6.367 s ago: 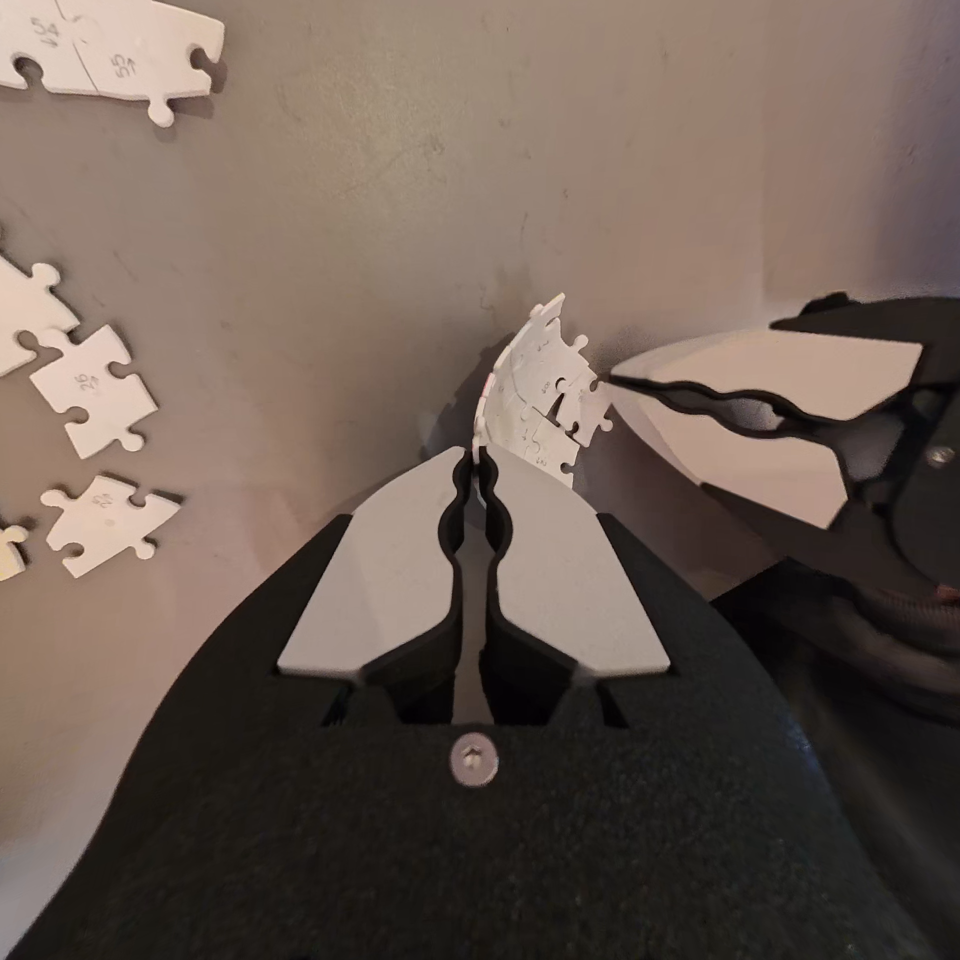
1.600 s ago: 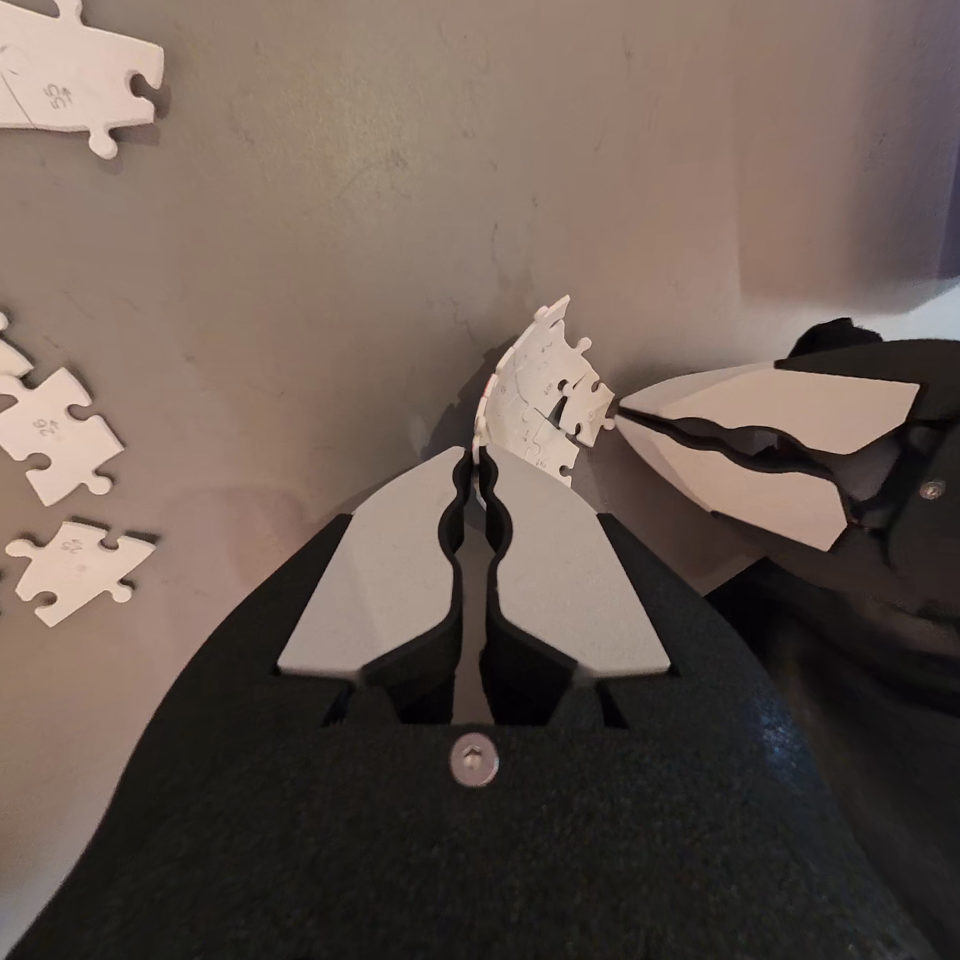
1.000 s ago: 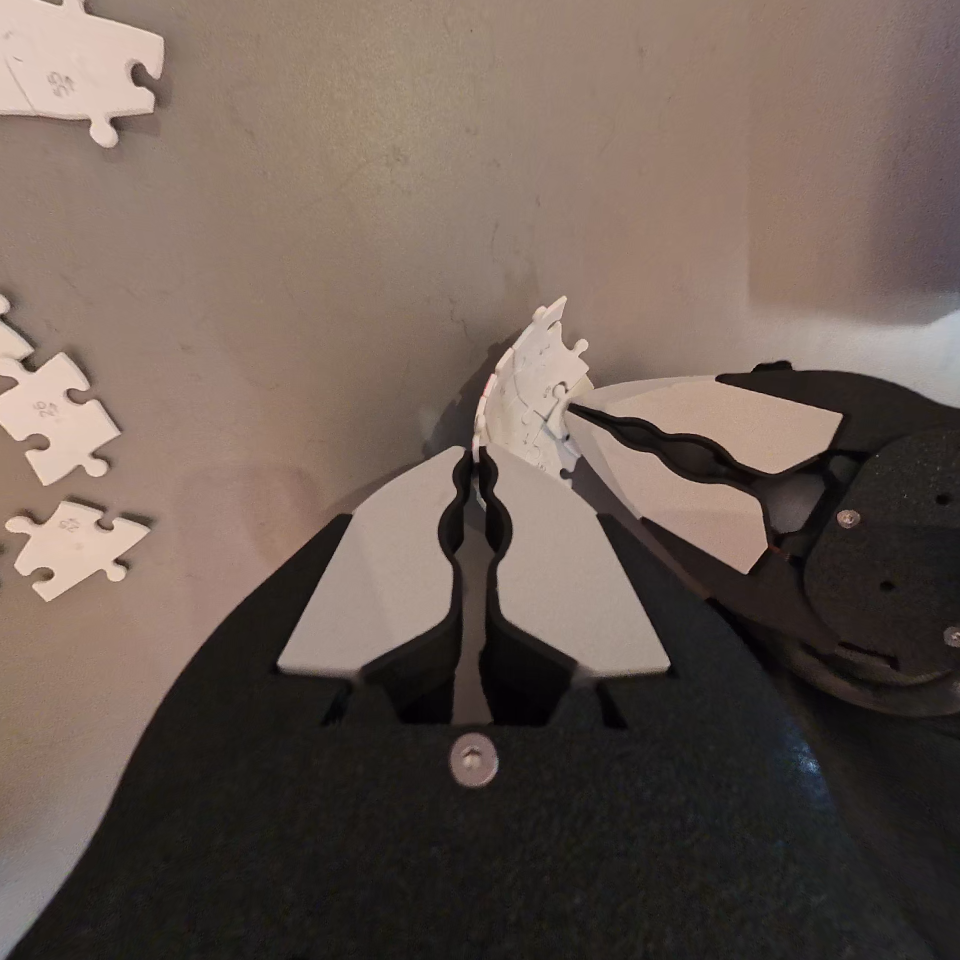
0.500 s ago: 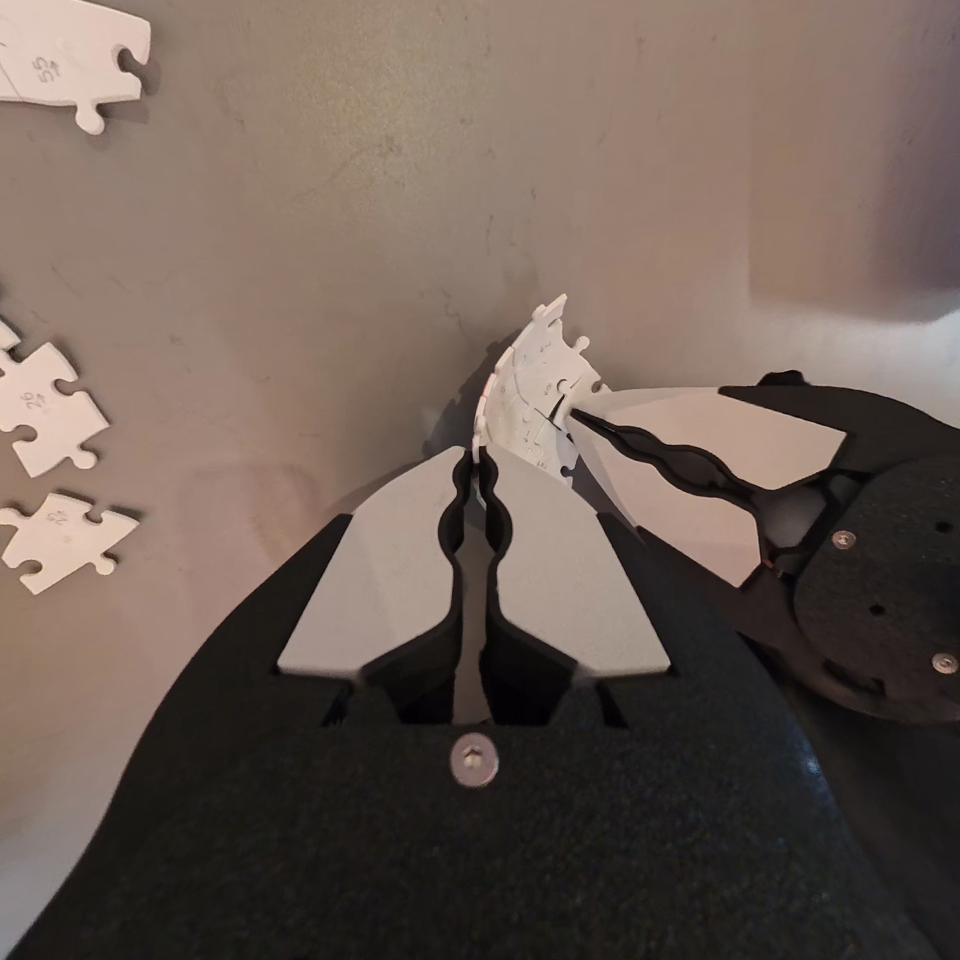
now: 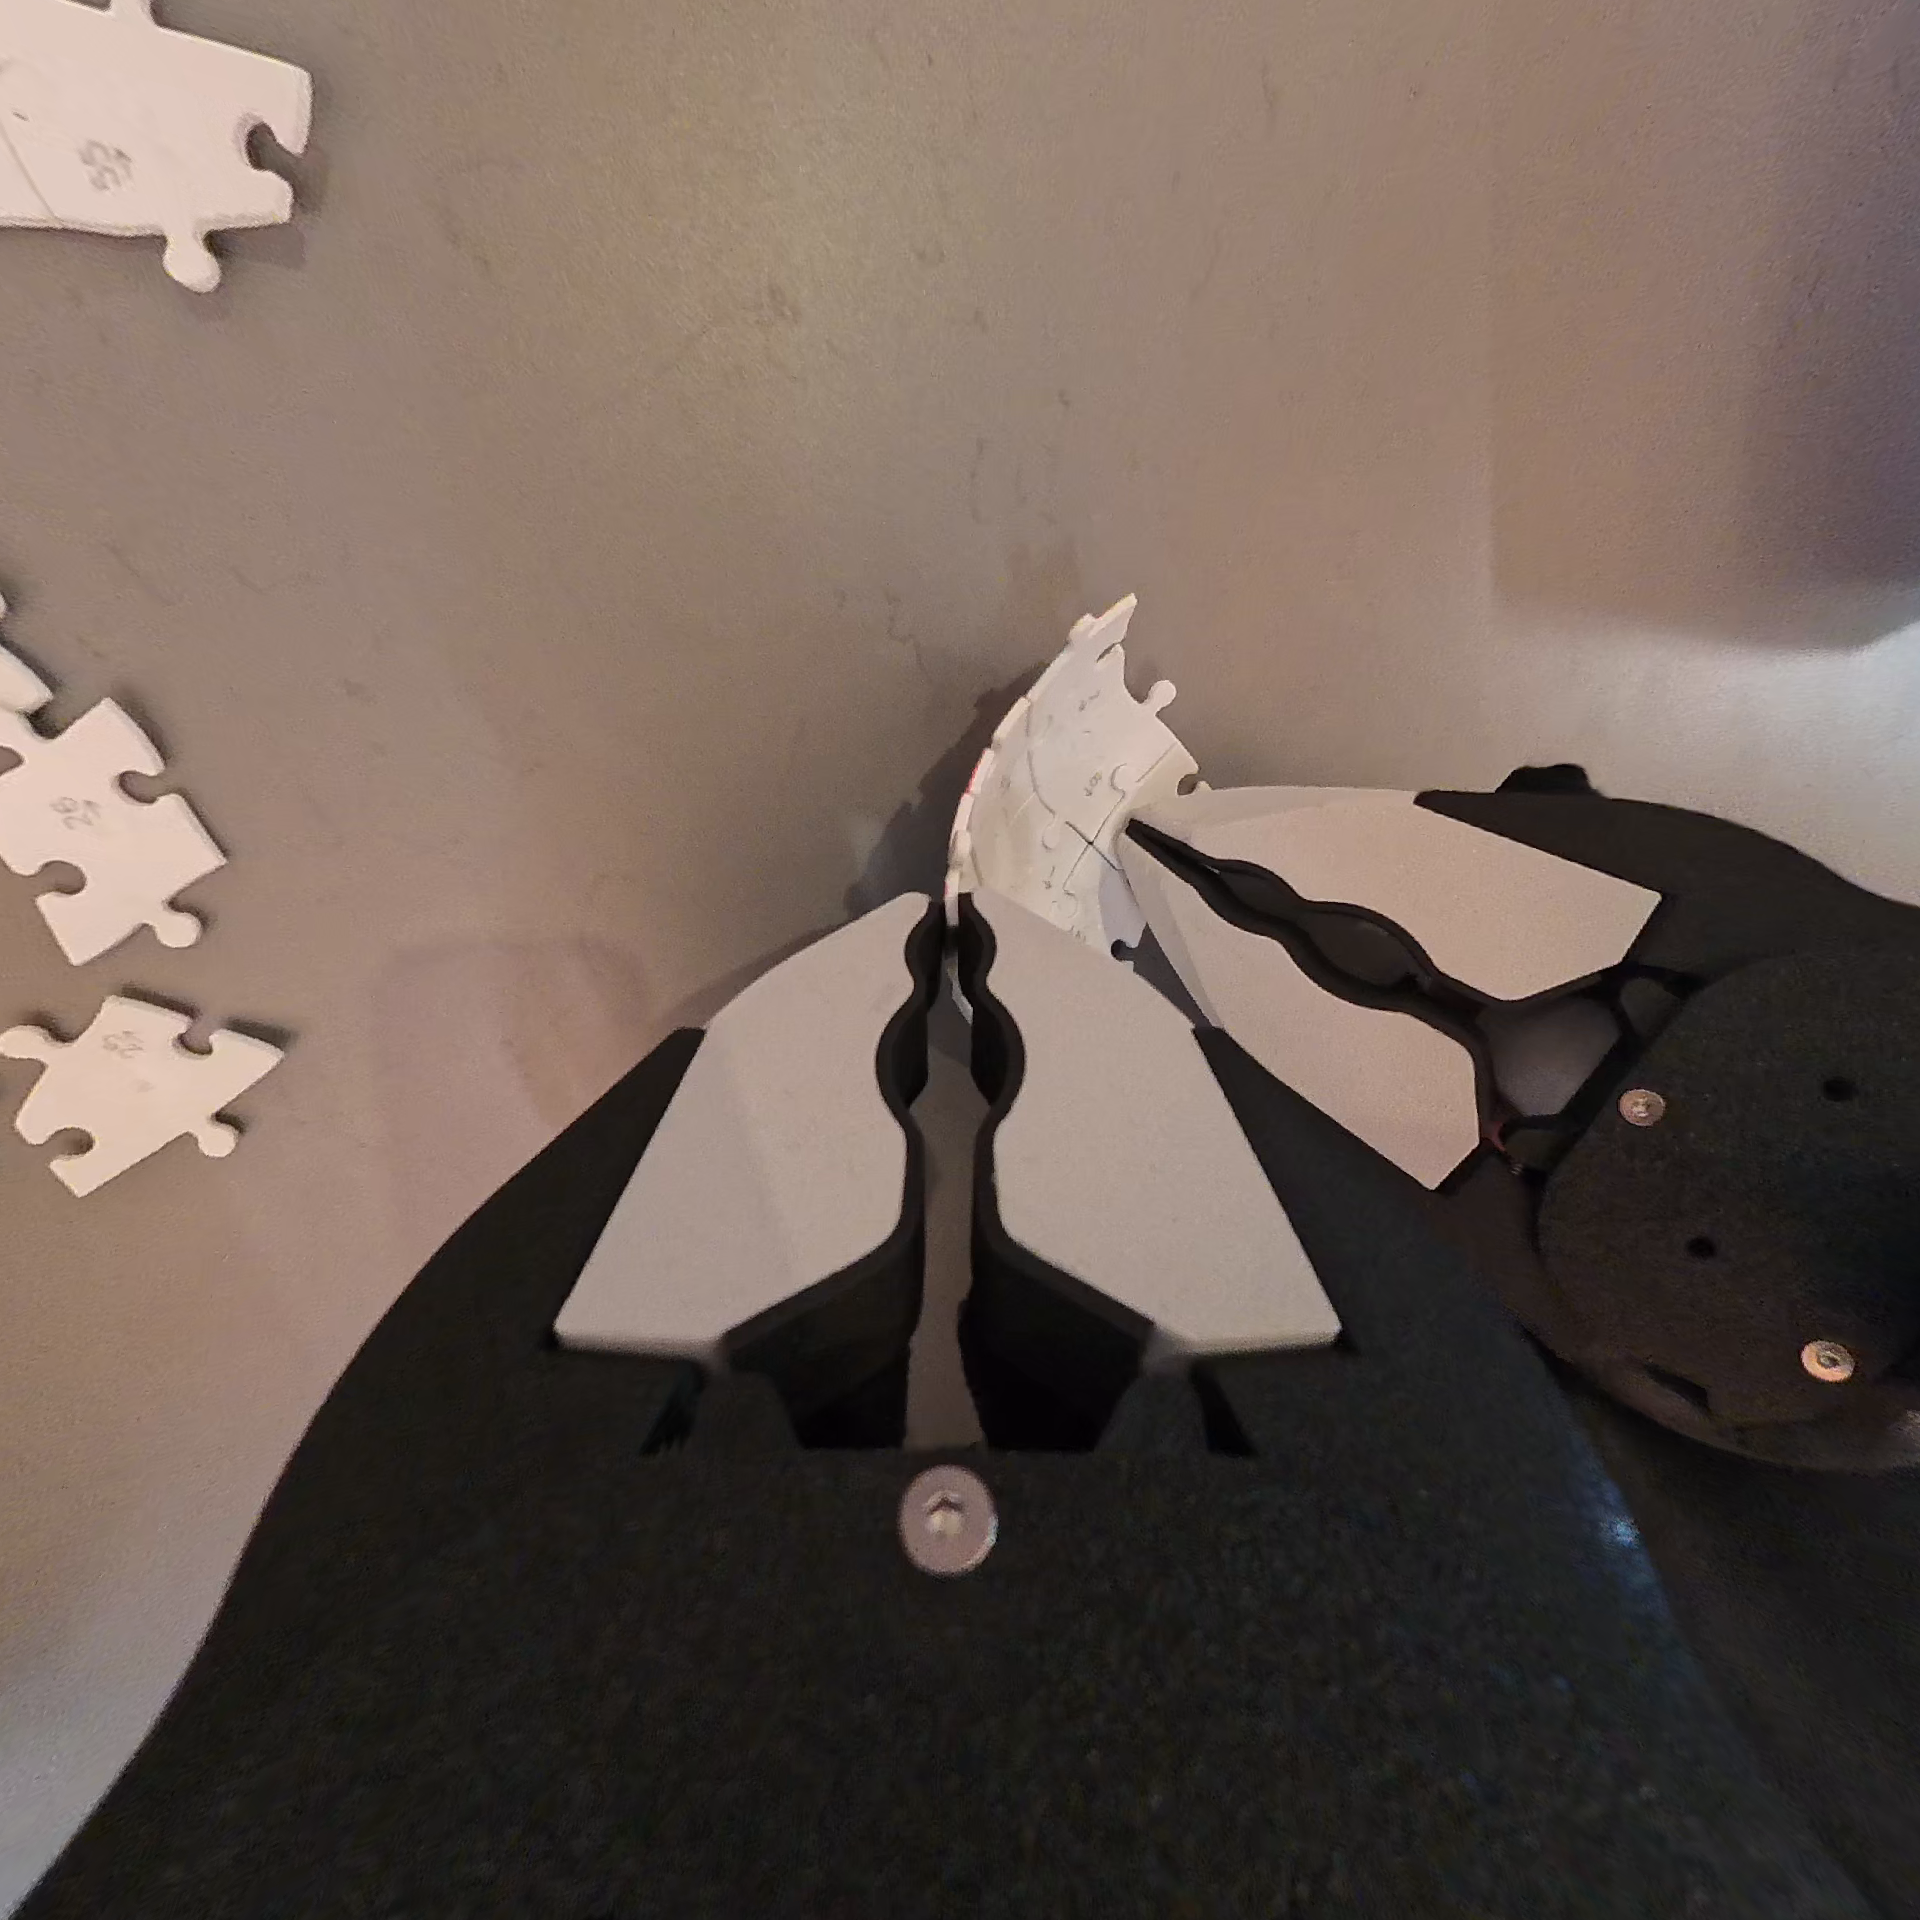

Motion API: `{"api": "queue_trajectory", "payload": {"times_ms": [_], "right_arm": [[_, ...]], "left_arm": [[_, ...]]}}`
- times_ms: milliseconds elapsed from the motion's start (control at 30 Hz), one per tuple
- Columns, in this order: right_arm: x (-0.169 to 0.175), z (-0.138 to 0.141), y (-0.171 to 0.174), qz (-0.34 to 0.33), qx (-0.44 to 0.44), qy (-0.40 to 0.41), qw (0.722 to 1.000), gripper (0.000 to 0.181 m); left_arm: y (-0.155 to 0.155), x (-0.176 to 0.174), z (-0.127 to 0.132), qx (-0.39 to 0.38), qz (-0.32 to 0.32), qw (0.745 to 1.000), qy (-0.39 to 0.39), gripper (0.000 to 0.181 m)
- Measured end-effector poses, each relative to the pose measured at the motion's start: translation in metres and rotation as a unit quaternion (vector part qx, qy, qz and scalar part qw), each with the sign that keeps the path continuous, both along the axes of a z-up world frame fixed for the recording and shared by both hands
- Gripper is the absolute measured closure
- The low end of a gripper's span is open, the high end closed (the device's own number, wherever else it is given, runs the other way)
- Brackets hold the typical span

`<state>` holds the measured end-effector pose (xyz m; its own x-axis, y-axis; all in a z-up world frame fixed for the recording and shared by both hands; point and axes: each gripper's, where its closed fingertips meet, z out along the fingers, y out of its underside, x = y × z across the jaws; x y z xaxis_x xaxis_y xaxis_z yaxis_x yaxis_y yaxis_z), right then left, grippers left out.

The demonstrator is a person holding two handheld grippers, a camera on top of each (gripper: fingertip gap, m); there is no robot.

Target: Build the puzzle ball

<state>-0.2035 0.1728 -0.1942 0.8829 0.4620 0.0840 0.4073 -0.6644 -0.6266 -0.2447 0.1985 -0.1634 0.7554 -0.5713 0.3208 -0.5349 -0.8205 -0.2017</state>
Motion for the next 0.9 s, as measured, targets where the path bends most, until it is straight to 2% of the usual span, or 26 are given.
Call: {"api": "queue_trajectory", "payload": {"times_ms": [167,267,433,567,900], "right_arm": [[0.000,0.000,0.000,0.010,-0.008,-0.002,1.000,0.181],[0.000,0.002,0.001,0.006,-0.024,0.036,0.999,0.181],[0.008,0.029,0.004,0.022,0.011,0.075,0.997,0.181],[0.001,0.009,-0.001,0.052,-0.020,0.051,0.997,0.181],[-0.006,-0.001,0.003,0.062,-0.018,0.017,0.998,0.181]], "left_arm": [[0.001,0.000,0.000,-0.001,0.001,1.000,-0.001,0.179],[0.001,-0.001,-0.001,-0.002,0.002,1.000,-0.003,0.179],[0.001,-0.003,-0.003,-0.009,0.009,1.000,-0.012,0.179],[0.001,-0.002,-0.002,-0.007,0.005,1.000,-0.013,0.179],[0.001,-0.002,-0.001,-0.007,0.004,1.000,-0.016,0.179]]}}
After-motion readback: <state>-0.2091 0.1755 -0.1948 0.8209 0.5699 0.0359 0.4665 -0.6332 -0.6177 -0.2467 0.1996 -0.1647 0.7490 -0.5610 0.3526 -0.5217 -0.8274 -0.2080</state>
